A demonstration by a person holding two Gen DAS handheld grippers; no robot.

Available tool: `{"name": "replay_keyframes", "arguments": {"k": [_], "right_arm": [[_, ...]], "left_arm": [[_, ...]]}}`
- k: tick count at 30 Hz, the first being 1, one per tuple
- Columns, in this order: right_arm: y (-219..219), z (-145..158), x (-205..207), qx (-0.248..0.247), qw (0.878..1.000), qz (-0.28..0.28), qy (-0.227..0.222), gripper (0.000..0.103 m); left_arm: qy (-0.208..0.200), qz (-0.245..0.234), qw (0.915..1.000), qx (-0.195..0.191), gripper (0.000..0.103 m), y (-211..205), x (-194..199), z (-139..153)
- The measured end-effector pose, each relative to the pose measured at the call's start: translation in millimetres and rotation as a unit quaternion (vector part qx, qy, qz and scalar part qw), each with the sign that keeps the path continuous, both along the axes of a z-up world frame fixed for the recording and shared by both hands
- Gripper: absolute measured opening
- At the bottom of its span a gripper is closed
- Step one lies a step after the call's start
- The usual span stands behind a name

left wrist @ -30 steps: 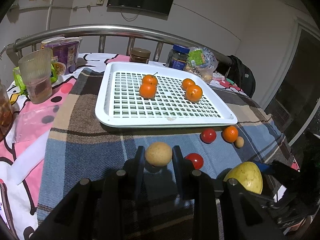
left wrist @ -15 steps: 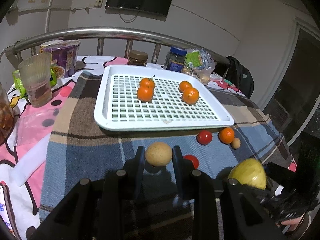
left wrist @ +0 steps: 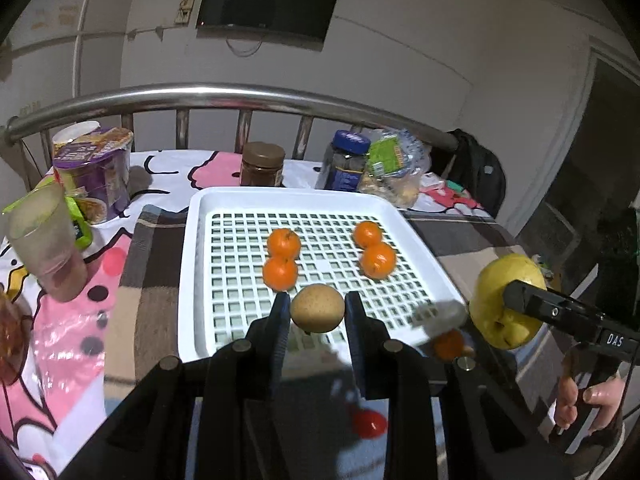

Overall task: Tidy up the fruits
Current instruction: 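Carry the tan fruit and the yellow pear over the white tray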

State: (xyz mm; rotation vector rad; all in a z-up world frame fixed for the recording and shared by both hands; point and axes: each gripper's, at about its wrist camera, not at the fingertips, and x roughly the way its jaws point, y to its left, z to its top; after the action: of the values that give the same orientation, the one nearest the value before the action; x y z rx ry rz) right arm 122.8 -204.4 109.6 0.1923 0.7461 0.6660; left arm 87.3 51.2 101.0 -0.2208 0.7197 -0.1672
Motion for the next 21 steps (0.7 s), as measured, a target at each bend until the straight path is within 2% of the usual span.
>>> {"name": "replay_keyframes", "arguments": {"k": [4,10,16,21], "right_arm": [[22.3,-14.2,30.7,-0.023,0.999,-0.005,0.026,0.078],[47.1,-44.1,54.4,-0.053,0.997,-0.012,0.053,0.078],[57.1,-58.1,66.6,-0.072,0.996,-0.022,0.056,0.078],[65.2,-66.7,74.1,-0.107,0.993,-0.032,0.042,0.078]], "left_arm": [[0.031,0.01,0.9994,0.006,0.03,-2.9,25.1,-19.6],[0.065,0.019,0.9976,0.015,0.03,-10.3,46.2,-48.3],[0.081,0.03,0.9956,0.035,0.03,-13.0,57.6,-66.3],[0.091,0.038,0.9942,0.043,0.03,-12.9,64.6,-79.7]]}}
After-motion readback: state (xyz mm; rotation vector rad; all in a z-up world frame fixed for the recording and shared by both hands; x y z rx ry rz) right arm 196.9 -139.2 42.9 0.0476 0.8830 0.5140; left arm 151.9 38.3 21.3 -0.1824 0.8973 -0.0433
